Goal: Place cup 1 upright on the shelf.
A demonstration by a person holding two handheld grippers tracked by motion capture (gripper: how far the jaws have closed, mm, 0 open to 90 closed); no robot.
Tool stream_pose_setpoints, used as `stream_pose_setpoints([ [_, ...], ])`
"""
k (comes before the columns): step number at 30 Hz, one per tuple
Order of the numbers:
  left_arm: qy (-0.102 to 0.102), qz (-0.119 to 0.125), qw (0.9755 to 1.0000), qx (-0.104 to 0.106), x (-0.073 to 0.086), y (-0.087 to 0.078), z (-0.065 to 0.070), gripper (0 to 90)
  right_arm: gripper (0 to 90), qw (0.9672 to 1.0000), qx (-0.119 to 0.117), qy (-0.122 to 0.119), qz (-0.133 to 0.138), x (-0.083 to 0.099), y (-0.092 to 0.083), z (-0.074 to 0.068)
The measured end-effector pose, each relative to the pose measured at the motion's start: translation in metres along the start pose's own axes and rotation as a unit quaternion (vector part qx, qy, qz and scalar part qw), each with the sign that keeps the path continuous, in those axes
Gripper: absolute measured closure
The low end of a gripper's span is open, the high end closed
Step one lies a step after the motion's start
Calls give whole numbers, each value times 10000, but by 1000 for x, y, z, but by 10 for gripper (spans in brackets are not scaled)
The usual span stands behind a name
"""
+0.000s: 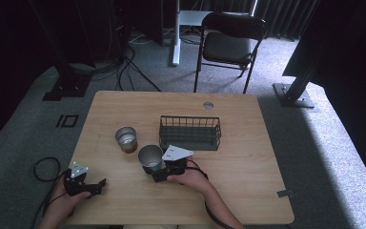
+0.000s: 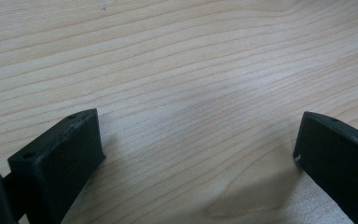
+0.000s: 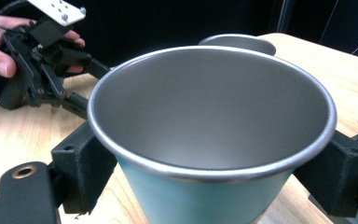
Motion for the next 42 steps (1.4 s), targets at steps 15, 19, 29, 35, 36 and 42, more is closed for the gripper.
stream_pose_setpoints([
  [15,7,4,10000,-2,0,0,0,17,135,9998,-94,0,175,-29,-9,4],
  [19,8,5,10000,-1,0,0,0,17,135,9997,-10,16,255,-41,-12,9],
  [29,1,5,10000,-1,0,0,0,17,135,9988,257,10,406,-59,-22,21],
  [35,1,4,10000,-1,0,0,0,17,136,9977,429,77,510,-66,-27,27],
  [36,1,4,10000,-1,0,0,0,17,135,9975,460,92,532,-67,-28,29],
  [42,0,3,10000,0,0,0,0,17,136,9956,750,164,544,-74,-34,41],
])
Point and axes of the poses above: each handheld gripper's, and its own axes: y roughly forward along the jaws, x roughly out of its underside, z roughly to its right, the point moved 1 cm from there along y, roughly forward along the jaws, and after that the axes turned 13 degrees about -y, right-handed, at the moved point
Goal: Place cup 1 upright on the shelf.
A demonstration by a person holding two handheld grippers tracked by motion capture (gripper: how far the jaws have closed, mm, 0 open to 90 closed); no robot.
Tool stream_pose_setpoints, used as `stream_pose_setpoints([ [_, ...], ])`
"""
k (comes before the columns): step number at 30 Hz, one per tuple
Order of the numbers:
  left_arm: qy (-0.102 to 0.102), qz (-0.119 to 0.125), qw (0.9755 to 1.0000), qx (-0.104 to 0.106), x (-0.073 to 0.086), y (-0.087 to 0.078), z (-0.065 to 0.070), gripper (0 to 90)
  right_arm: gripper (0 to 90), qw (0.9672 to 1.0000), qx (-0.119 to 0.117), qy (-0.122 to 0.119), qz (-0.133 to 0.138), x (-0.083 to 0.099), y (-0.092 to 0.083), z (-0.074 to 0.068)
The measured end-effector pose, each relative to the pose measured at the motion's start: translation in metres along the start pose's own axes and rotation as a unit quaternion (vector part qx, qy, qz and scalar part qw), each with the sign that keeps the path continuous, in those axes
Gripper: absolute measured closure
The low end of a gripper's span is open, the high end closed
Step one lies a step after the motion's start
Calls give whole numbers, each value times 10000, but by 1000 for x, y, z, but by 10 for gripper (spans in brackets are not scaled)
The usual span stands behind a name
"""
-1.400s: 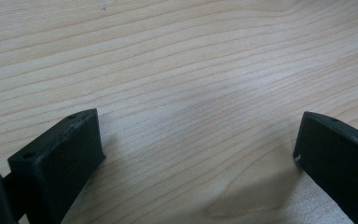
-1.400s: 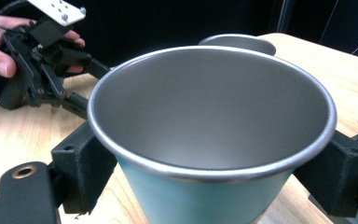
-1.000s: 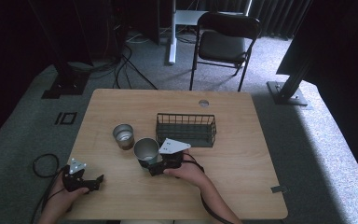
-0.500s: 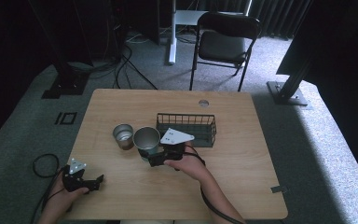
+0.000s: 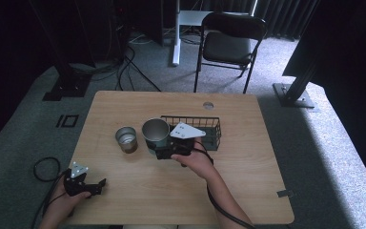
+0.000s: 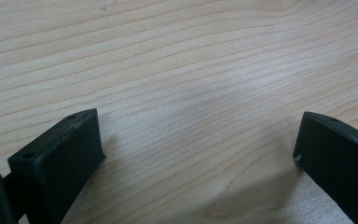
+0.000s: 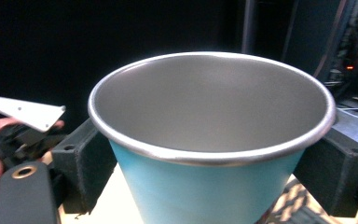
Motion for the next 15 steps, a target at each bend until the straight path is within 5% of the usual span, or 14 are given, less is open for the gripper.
stream_pose_setpoints([
  [15,-1,0,10000,1,0,0,0,17,136,9930,1174,117,-63,-6,-21,43],
])
Point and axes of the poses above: each handheld gripper's, and its own axes: y roughly forward along the jaws, x roughly out of its underside, z roughly to its right, the point moved 1 cm from there along y, roughly forward along the jaws, and after that the axes turned 13 degrees about -y, right-handed, at the moved point
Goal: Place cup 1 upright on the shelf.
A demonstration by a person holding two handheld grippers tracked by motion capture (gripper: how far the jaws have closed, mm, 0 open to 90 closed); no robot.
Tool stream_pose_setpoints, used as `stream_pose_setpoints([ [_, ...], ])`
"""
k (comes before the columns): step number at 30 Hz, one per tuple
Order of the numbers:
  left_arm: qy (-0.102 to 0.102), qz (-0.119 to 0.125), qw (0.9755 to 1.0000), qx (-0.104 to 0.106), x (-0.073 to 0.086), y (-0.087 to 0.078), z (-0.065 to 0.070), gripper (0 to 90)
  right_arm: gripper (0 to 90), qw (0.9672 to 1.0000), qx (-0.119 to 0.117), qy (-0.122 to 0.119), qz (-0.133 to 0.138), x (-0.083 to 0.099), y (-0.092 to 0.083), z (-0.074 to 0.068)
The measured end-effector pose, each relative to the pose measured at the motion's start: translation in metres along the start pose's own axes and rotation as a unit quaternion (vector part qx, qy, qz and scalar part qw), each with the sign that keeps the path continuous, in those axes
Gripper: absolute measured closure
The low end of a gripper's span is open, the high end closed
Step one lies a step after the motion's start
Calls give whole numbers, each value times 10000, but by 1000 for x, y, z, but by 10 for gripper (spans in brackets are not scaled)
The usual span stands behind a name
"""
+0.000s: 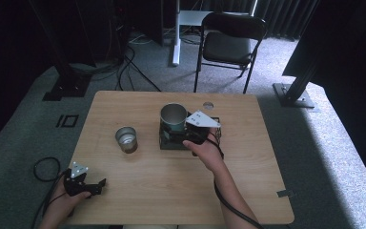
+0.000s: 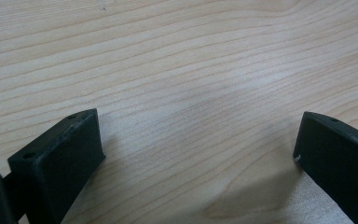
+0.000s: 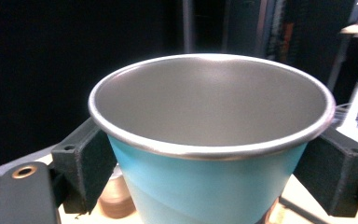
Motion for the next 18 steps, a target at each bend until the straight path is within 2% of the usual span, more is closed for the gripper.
stream_pose_setpoints([
  [4,5,-9,10000,0,0,0,0,17,136,9991,431,20,-55,3,-3,13],
  [7,6,-5,10000,2,0,0,0,17,136,9967,778,-45,-203,8,-5,22],
  [12,1,-3,10000,0,0,0,0,17,136,9908,1291,36,-394,20,-7,35],
  [18,1,-3,10000,0,0,0,0,17,136,9822,1786,117,-575,33,-7,43],
])
Point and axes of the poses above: each handheld gripper's, and its own axes: y roughly forward along the jaws, x roughly out of its underside, z roughly to its right, the point moved 1 cm from there along y, roughly forward along the jaws, and after that the axes turned 13 degrees about -y, right-handed, at the moved point
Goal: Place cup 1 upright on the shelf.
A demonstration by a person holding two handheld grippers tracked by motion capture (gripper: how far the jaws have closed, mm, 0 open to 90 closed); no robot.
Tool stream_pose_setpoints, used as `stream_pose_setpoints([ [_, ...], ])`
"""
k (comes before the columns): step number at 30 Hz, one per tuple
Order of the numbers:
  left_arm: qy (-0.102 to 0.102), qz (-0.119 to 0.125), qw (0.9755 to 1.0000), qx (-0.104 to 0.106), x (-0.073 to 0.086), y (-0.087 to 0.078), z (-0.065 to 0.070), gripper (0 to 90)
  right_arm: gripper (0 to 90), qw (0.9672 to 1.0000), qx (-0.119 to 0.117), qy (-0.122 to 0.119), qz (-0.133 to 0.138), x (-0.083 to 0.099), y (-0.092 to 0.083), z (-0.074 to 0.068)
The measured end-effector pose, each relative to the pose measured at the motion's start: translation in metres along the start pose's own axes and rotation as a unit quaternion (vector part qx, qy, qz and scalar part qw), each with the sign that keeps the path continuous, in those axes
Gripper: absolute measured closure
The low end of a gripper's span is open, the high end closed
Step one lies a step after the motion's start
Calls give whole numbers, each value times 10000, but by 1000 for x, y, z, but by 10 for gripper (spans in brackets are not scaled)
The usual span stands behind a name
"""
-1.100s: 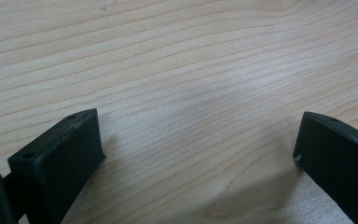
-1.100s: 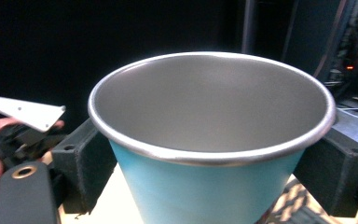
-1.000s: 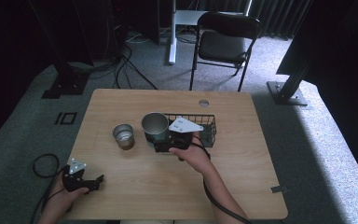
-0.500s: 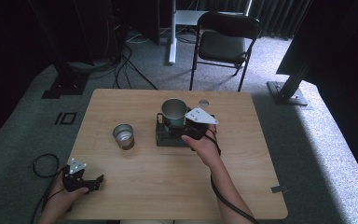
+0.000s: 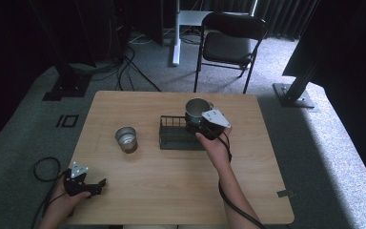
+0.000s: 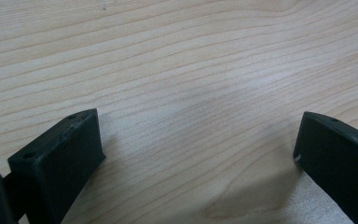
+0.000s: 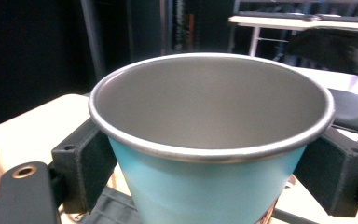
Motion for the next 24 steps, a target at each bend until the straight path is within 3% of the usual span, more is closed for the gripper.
stream_pose_setpoints([
  [7,2,-1,10000,0,0,0,0,17,136,9991,301,192,-210,12,3,8],
  [24,2,-1,10000,0,0,0,0,17,136,9971,550,236,-466,39,11,10],
])
Point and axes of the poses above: each handheld gripper's, and its own axes: y roughly forward along the jaws, x roughly out of its underside, z roughly to its right, the point moved 1 cm from there along y, roughly forward along the jaws, and after that the axes turned 13 degrees about -y, right-handed, at the moved point
